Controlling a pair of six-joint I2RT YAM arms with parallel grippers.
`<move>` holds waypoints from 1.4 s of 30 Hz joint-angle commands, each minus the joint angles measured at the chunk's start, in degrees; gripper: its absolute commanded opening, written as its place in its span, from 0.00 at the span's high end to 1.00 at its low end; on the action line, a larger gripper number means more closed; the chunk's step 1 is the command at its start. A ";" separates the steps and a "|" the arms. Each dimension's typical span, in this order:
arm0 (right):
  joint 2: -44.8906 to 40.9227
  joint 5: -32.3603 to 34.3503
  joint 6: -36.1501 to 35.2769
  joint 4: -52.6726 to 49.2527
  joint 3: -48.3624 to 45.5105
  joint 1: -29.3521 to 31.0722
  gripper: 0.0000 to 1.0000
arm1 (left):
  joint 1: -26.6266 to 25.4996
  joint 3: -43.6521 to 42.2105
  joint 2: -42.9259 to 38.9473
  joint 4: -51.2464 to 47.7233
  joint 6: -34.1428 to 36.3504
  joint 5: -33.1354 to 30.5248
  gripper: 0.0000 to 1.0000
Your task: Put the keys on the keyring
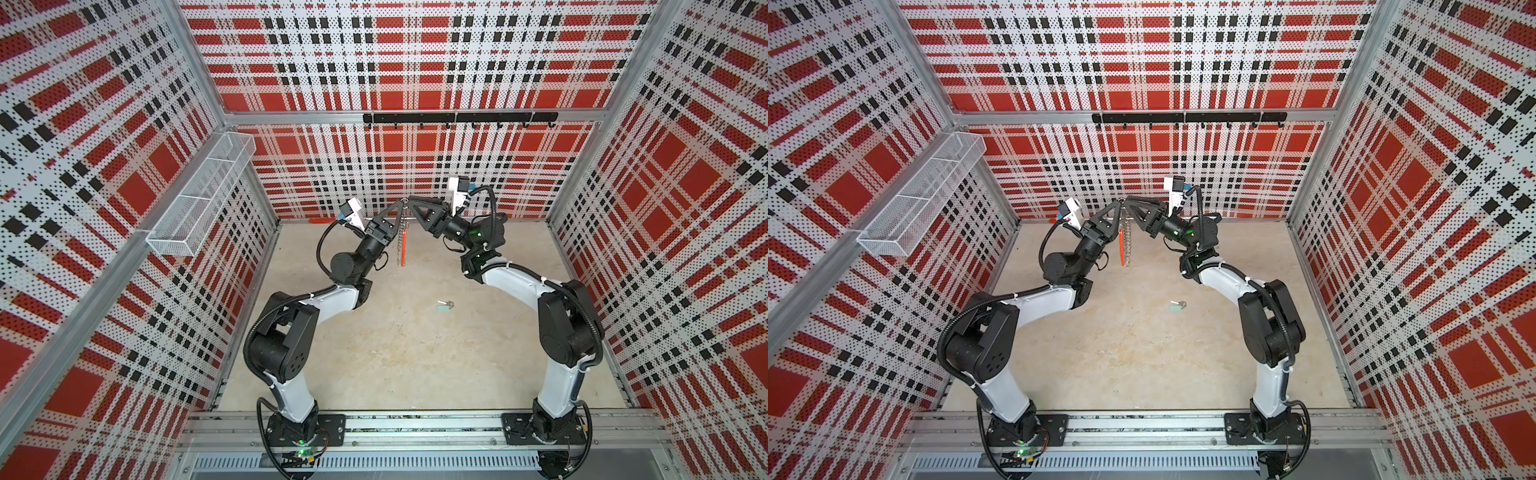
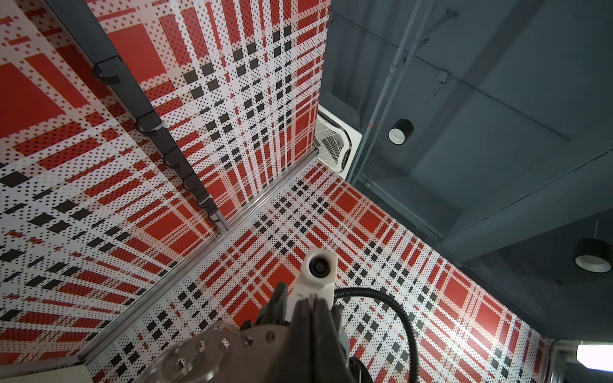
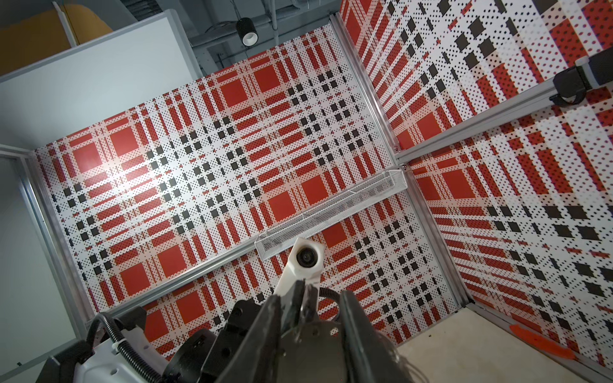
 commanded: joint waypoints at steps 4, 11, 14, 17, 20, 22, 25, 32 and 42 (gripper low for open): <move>1.09 -0.65 1.64 2.35 2.01 0.81 0.77 | -0.67 1.33 0.54 5.11 -0.13 -0.48 1.00; -0.18 -1.38 0.32 1.60 0.91 0.75 0.96 | -0.61 1.43 0.51 3.48 2.18 0.69 1.00; -2.38 -3.11 -3.41 -2.31 -0.88 -0.55 1.00 | 0.21 0.86 -0.95 -2.98 8.06 4.12 0.80; -5.38 -6.26 -11.65 -12.94 -1.78 -3.28 1.00 | 2.78 -0.61 -2.87 -9.75 14.18 9.47 0.60; -8.78 -7.02 -30.62 -36.06 1.12 -4.88 1.00 | 6.64 -0.89 -4.68 -17.43 20.29 16.94 0.53; -9.81 -2.82 -47.41 -54.79 5.50 -4.37 1.00 | 8.76 -0.19 -5.89 -24.26 25.74 20.85 0.52; -9.31 5.05 -64.07 -72.98 12.14 -3.40 1.00 | 10.41 0.92 -7.65 -34.21 35.03 22.86 0.51; -10.07 8.09 -75.75 -80.11 14.16 -3.38 1.00 | 10.05 7.06 -6.53 -48.77 46.52 28.82 0.58; -12.58 -2.56 -69.29 -70.44 9.36 -4.63 1.00 | 7.37 10.92 -3.78 -49.57 44.30 35.58 0.64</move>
